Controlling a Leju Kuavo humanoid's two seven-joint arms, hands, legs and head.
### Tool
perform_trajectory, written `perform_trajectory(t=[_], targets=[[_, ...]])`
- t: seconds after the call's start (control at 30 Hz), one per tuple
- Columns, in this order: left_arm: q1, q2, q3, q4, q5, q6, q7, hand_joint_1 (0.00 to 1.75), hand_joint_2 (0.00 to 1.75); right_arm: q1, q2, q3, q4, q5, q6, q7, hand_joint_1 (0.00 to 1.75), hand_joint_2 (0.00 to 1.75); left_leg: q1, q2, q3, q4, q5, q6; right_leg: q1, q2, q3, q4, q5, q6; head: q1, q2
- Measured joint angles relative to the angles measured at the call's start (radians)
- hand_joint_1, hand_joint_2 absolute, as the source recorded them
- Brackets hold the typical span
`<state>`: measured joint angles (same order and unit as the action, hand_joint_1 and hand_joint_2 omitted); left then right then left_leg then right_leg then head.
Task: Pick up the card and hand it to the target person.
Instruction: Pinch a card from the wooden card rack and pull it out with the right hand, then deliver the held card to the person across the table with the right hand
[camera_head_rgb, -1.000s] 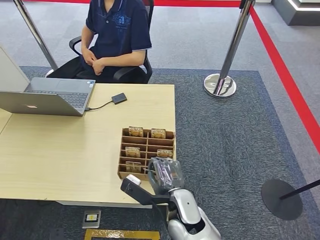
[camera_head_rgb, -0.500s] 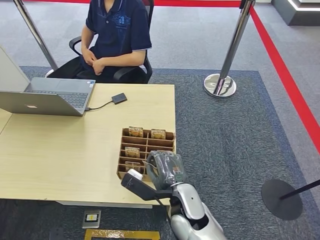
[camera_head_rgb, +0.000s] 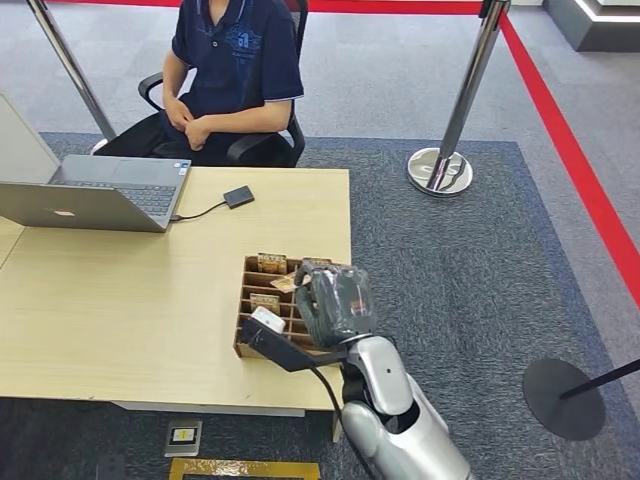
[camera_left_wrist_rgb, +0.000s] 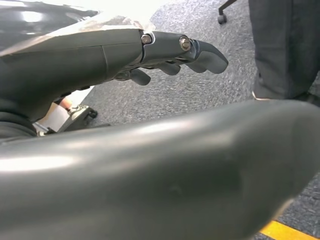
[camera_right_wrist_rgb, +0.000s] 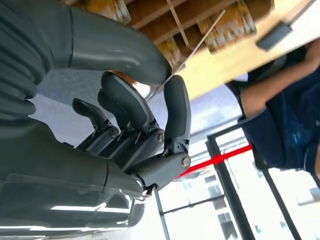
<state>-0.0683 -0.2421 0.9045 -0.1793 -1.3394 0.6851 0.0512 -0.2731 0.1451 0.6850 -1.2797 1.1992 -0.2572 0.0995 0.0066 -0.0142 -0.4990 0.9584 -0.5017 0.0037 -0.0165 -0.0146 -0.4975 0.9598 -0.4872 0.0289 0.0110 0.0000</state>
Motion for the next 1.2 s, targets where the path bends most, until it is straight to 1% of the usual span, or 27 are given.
perform_trajectory(t=[0.17,0.37,0.6,0.73,0.9,1.03,1.2], targets=[[0.000,0.001,0.000,0.000,0.007,0.006,-0.003,0.00,0.00,-0.077,0.017,0.003,0.024,0.000,-0.005,-0.004,1.62,1.75,0.000,0.000,0.000,0.000,0.000,0.000,0.000,0.000,0.000,0.000,0.000,0.000,0.000,0.000],[0.000,0.001,0.000,0.000,0.020,0.015,0.005,0.00,0.00,-0.156,0.051,0.013,0.088,-0.046,-0.005,-0.019,1.66,1.75,0.000,0.000,0.000,0.000,0.000,0.000,0.000,0.000,0.000,0.000,0.001,-0.001,0.000,0.000],[0.000,0.001,0.000,-0.001,0.009,0.016,0.057,0.00,0.00,-0.252,0.112,0.021,0.225,-0.077,-0.009,-0.003,1.66,1.75,0.000,0.000,0.000,0.000,0.000,0.000,0.000,0.000,0.000,0.001,0.001,-0.001,0.000,0.000],[-0.001,0.001,0.000,-0.001,0.003,0.016,0.071,0.00,0.00,-0.300,0.141,0.021,0.310,-0.080,-0.030,0.011,1.70,1.75,0.000,0.000,0.000,0.000,0.001,0.000,0.000,0.000,0.000,0.001,0.001,-0.001,0.000,0.000],[-0.001,0.002,0.000,-0.001,-0.003,0.016,0.081,0.00,0.00,-0.359,0.175,0.021,0.417,-0.072,-0.074,0.025,1.63,1.75,0.000,0.000,0.000,0.000,0.001,0.000,0.000,0.000,0.000,0.001,0.001,-0.001,0.000,0.000],[-0.001,0.003,0.000,-0.001,-0.003,0.016,0.087,0.00,0.00,-0.381,0.194,0.021,0.476,-0.052,-0.109,0.040,1.60,1.75,0.000,0.000,0.000,0.000,0.001,0.000,0.000,0.000,0.000,0.001,0.001,-0.001,0.000,0.000],[-0.001,0.003,0.000,-0.002,-0.003,0.016,0.089,0.00,0.00,-0.397,0.205,0.022,0.522,-0.021,-0.140,0.068,1.48,1.75,0.000,0.000,0.000,0.000,0.001,0.000,0.000,0.000,0.000,0.001,0.001,-0.001,0.000,0.000]])
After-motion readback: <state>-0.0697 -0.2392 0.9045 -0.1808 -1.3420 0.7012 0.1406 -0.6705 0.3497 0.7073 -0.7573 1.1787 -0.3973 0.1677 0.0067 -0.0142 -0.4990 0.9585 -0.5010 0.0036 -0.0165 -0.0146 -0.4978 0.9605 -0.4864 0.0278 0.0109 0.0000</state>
